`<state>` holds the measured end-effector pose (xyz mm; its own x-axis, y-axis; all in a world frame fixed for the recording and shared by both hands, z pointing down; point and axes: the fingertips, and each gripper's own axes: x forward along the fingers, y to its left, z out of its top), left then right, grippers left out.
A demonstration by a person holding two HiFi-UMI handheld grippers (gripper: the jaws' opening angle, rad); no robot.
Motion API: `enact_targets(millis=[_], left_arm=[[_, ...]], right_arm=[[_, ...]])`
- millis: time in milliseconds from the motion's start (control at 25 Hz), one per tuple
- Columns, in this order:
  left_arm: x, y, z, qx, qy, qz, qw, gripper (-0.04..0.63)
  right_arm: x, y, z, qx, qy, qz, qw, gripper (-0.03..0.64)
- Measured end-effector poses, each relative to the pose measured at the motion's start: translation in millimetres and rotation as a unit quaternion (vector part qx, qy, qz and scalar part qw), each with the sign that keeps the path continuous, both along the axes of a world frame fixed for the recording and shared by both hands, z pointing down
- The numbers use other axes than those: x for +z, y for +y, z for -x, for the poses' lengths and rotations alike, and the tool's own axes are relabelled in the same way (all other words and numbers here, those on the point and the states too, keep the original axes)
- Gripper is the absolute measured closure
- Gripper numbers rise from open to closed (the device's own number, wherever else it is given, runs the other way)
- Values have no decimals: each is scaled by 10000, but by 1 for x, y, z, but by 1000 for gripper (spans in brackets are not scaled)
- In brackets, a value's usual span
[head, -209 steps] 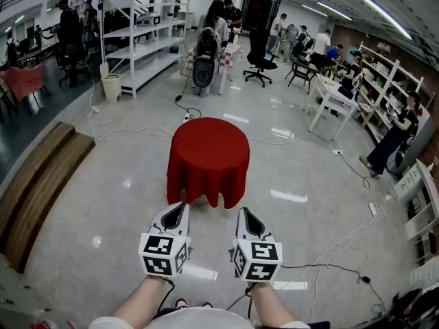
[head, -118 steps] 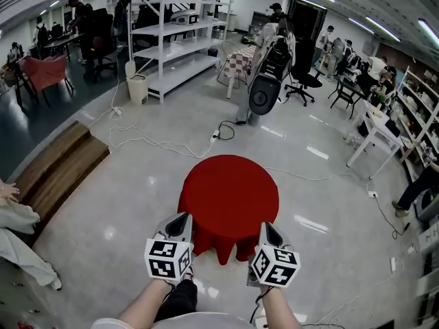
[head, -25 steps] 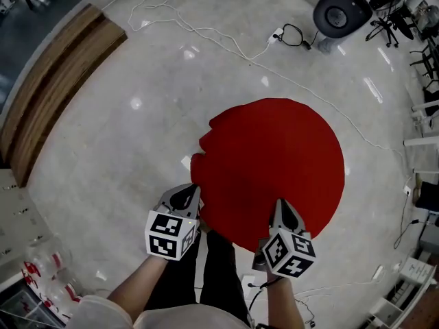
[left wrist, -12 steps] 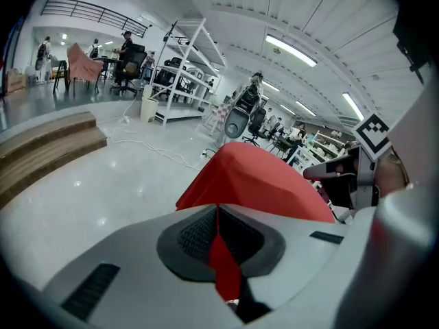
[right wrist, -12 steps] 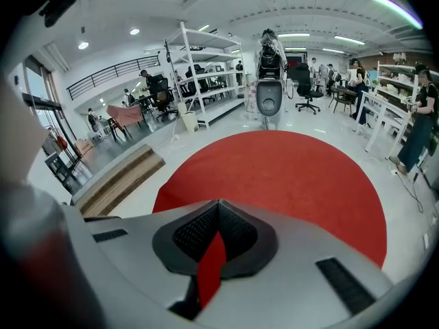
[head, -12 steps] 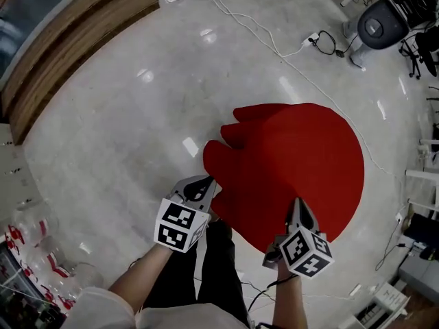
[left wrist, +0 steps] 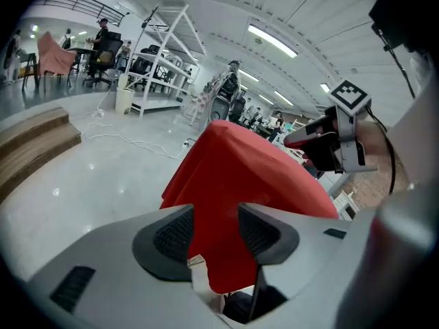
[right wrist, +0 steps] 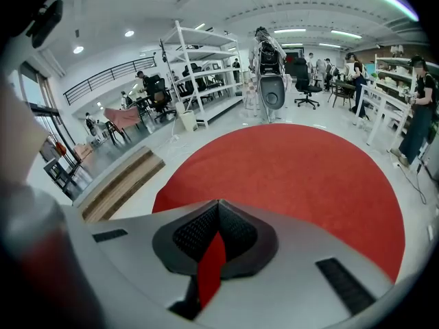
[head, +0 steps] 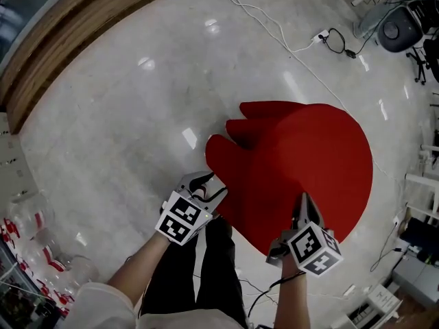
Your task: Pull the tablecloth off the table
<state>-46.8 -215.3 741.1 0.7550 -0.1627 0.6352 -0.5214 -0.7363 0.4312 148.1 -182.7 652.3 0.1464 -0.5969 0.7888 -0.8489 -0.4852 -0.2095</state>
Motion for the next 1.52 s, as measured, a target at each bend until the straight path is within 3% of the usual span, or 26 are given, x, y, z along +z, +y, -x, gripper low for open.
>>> enact_targets(millis=[160, 400, 520, 640, 720, 840, 1040, 1240, 1280, 1400, 1520], left_arm=[[7, 3, -13, 283, 278, -24, 9992, 325], [28, 25, -26, 1178, 126, -158, 9928, 262], [37, 16, -28, 1064, -37, -486, 9931, 236], [39, 7, -38, 1005, 48, -728, 9923, 221], [38, 2, -47, 1354, 146, -918, 9864, 209], [30, -2, -63, 2104, 327, -1203, 9696, 198], [23, -3, -75, 3016, 581, -1179, 9443, 193], [25, 3, -78, 3294, 705, -1011, 9361, 198], [25, 6, -78, 3347, 725, -1000, 9342, 207], [22, 13, -84, 3507, 815, -976, 9278, 343], [16, 16, -86, 3514, 912, -846, 9279, 460]], right_arm=[[3, -1, 0, -2, 11, 40, 10000, 592], [10, -6, -5, -2, -96, -20, 10000, 592], [13, -9, -8, -8, -70, -31, 10000, 592], [14, -12, -10, 68, -80, -55, 9999, 592], [12, -15, -9, 71, -87, -77, 9999, 592], [6, -15, -11, 26, -55, -61, 10000, 592], [8, -8, -17, 128, -107, -38, 9999, 592], [12, 0, -16, 226, -183, -61, 9996, 592], [13, 0, -16, 244, -205, -74, 9995, 592], [14, 0, -16, 253, -246, -114, 9993, 592], [14, 0, -16, 278, -271, -163, 9991, 592]])
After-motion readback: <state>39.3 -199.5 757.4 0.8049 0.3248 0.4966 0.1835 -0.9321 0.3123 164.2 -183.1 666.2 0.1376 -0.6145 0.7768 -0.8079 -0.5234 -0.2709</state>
